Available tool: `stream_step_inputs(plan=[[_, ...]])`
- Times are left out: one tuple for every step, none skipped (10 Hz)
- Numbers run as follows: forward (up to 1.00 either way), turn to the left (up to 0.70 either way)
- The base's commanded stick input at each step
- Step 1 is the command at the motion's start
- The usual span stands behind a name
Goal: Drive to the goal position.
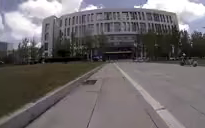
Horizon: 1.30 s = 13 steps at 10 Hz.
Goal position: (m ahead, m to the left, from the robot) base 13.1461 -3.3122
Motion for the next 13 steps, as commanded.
stream_step_inputs(plan=[[0.70,-0.05],[0.70,-0.05],[0.70,-0.05],[0.70,-0.05],[0.70,-0.05],[0.70,-0.05],[0.70,-0.05],[0.70,-0.05],[0.70,-0.05],[0.70,-0.05],[0.70,-0.05],[0.70,-0.05],[0.70,-0.05]])
